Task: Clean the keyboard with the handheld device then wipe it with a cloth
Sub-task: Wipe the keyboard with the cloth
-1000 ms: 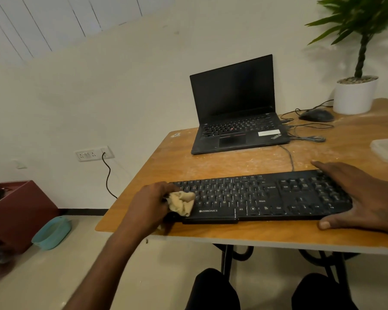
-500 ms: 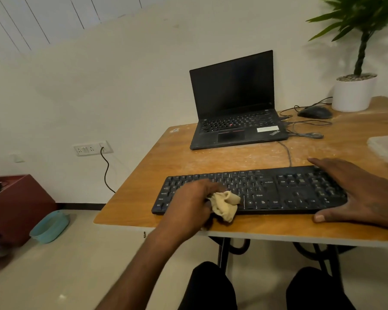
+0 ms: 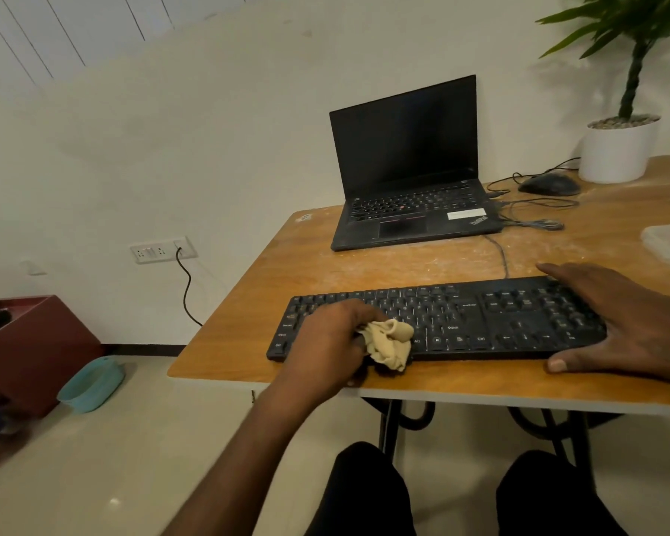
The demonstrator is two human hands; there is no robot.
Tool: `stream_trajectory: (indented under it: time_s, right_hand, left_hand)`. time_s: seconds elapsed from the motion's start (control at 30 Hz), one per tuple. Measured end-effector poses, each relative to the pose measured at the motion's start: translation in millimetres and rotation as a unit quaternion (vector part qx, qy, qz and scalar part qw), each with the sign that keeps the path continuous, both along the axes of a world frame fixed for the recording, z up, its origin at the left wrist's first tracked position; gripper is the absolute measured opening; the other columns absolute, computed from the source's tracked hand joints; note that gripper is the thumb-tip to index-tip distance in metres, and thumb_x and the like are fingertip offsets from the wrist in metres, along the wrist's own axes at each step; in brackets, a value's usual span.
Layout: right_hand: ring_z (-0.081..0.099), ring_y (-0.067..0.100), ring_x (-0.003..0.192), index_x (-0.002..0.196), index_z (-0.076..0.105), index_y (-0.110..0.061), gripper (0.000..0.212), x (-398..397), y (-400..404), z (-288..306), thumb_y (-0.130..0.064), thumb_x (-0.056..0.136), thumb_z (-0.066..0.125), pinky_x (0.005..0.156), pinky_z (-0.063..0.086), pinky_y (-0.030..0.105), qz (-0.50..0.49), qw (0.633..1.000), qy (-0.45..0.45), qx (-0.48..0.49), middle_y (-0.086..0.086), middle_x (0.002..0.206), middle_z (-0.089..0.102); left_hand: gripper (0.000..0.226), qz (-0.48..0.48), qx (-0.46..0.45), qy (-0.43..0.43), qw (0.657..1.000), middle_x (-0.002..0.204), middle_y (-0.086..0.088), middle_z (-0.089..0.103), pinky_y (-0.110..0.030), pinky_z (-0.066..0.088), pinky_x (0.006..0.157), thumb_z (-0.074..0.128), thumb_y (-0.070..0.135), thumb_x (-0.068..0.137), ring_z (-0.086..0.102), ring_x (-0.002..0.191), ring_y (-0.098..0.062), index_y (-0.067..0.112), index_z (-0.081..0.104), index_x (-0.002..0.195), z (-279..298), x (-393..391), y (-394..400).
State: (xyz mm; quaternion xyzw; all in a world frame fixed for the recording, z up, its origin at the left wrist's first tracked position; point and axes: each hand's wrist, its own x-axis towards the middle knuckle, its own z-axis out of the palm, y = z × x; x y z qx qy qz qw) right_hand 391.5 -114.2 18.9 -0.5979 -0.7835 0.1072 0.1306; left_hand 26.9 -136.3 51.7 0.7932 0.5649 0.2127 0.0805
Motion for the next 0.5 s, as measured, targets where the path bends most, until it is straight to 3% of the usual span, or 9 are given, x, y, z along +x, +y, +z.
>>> stream_trajectory:
  time_s: [0.1,0.23,0.43,0.5]
  right_hand:
    - [0.028,0.015,0.145,0.146,-0.011,-0.065,0.128,0.2,0.1,1.2,-0.101,0.046,0.06,0.112,0.04,0.052,0.002,1.0,0.0,-0.003,-0.011,0.162,0.019]
    - [0.027,0.013,0.144,0.144,-0.011,-0.067,0.125,-1.4,-2.5,2.6,-0.101,0.046,0.06,0.112,0.04,0.05,0.007,1.0,0.011,-0.001,-0.012,0.162,0.019]
    - [0.031,0.016,0.142,0.144,-0.01,-0.066,0.126,0.3,-0.2,1.2,-0.101,0.046,0.061,0.108,0.043,0.054,0.003,1.0,0.005,0.001,-0.012,0.159,0.022]
    - [0.032,0.015,0.141,0.144,-0.01,-0.067,0.126,0.0,0.0,1.4,-0.1,0.046,0.061,0.108,0.043,0.054,0.004,1.0,0.002,0.0,-0.012,0.159,0.022]
  left_hand:
    - [0.046,0.004,-0.003,0.0,1.0,0.121,0.008,0.07,-0.031,0.058,0.088,0.061,-0.002,0.092,0.064,0.108,-0.01,0.03,0.071,0.124,-0.6,0.1,4.0]
    - [0.041,0.059,0.015,0.04,0.997,0.111,0.007,0.072,-0.014,0.045,0.065,0.062,-0.001,0.091,0.06,0.091,-0.006,0.028,0.074,0.117,4.9,-34.8,1.5]
    - [0.045,0.083,0.011,0.034,0.996,0.116,0.005,0.074,-0.01,0.037,0.063,0.06,-0.003,0.089,0.06,0.093,-0.01,0.026,0.075,0.12,5.5,-50.2,7.9]
    - [0.044,0.069,0.019,0.028,0.997,0.117,0.004,0.073,-0.015,0.042,0.068,0.061,-0.001,0.091,0.063,0.1,-0.014,0.026,0.073,0.124,3.2,-39.2,12.5]
